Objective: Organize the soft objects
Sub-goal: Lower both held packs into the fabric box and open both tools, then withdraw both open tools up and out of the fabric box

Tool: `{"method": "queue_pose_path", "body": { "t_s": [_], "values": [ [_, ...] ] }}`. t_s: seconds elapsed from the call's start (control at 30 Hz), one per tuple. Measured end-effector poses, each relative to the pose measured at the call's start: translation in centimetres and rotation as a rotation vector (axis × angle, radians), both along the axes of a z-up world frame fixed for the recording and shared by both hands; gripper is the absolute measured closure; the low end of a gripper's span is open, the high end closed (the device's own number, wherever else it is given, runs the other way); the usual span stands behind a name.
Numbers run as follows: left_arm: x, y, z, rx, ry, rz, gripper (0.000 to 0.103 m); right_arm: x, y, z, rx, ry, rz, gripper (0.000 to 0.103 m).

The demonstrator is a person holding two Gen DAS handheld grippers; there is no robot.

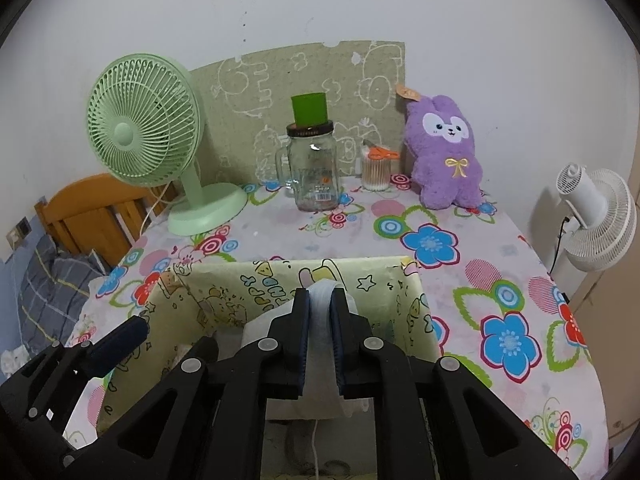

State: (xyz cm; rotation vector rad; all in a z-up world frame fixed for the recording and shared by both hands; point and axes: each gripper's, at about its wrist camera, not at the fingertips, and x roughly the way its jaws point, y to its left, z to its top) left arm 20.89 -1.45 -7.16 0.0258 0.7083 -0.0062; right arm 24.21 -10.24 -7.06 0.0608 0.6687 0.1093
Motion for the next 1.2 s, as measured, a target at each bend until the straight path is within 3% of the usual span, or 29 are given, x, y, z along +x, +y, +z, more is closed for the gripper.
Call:
{"method": "queue_pose_path", "body": {
  "t_s": [0.1, 0.17, 0.23, 0.37, 0.43, 0.53, 0.73, 1.2],
  "values": [
    [0.1, 0.0, -0.1, -0.002, 0.007, -0.007, 0.039, 0.2, 0.2, -0.2, -0.001, 0.019, 0.017, 0.084],
    [0.1, -0.1, -0.1, -0.006, 0.01, -0.013, 0.036, 0.3, 0.2, -0.3, 0.003, 0.027, 0.02, 0.069],
    [0.0, -0.2, -0.1, -0.008, 0.008, -0.018, 0.032, 0.2, 0.2, -0.3, 0.01, 0.026, 0.02, 0.046],
    [-0.3, -0.3, 0.2, -0.012, 0.003, -0.024, 0.025, -0.2, 0.2, 0.1, 0.007, 0.005, 0.015, 0.04],
    [-0.5, -0.4, 0.5, -0.004, -0.007, -0.018, 0.015, -0.4, 0.1, 0.3, 0.006, 0.003, 0.017, 0.031],
    [-0.9, -0.3, 0.9, -0.003, -0.024, -0.011, 0.011, -0.9, 0.0, 0.7, 0.002, -0.008, 0.017, 0.024],
    [-1.8, -0.2, 1.7, -0.006, -0.041, -0.015, 0.005, -2.3, 0.1, 1.9, -0.019, -0.035, 0.014, 0.013],
    [-5.4, -0.6, 4.2, -0.006, -0.101, -0.025, 0.0, -6.6, -0.5, 4.8, -0.017, -0.105, 0.005, 0.007]
  ]
}}
